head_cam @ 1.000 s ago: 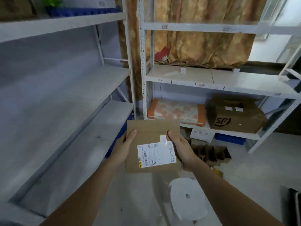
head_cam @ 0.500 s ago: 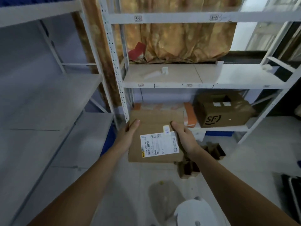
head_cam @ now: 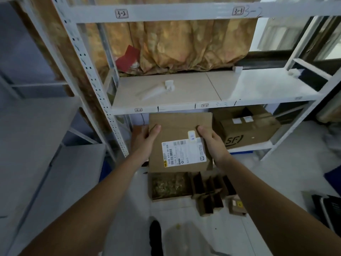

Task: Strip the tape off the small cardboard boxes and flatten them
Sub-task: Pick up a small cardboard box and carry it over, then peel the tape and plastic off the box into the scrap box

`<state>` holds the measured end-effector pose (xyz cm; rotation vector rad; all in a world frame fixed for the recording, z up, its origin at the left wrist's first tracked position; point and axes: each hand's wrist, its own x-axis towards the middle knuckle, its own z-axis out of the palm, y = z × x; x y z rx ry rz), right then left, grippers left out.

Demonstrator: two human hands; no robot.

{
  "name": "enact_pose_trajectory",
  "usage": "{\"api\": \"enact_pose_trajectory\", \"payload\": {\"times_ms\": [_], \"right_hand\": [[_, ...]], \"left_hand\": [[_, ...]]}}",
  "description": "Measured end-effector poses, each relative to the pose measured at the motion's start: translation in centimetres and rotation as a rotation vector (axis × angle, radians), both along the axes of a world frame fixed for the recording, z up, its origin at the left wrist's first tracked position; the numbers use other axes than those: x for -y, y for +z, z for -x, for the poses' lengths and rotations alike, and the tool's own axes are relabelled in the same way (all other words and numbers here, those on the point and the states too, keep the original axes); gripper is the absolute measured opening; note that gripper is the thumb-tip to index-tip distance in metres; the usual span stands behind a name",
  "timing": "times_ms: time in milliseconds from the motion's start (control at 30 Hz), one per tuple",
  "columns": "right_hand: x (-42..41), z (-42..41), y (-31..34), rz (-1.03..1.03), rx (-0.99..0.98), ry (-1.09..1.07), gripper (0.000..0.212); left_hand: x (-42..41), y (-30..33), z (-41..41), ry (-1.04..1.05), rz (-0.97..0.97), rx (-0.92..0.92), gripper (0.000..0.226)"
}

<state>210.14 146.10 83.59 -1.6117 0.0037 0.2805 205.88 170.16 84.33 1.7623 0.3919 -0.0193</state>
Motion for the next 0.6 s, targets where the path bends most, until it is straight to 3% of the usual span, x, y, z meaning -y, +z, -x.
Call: {"api": "enact_pose_trajectory", "payload": {"times_ms": [233, 500, 600], "right_hand": [[-0.8, -9.8, -2.4, 0.035, -0.052, -0.161, 0.039], [1.3, -16.1, -3.9, 0.077, -0.112, -0.249, 0.057], [2.3, -17.9, -4.3, 0.102, -0.100, -0.233, 0.053]], "left_hand": [[-0.5, -2.3, -12.9, -0.113, 0.052, -0.010, 0.020], [1.5, -4.5, -21.2, -0.194, 0.117, -0.040, 0.034], [2.8, -5.1, -22.8, -0.186, 0.144, -0.041, 0.034]]}}
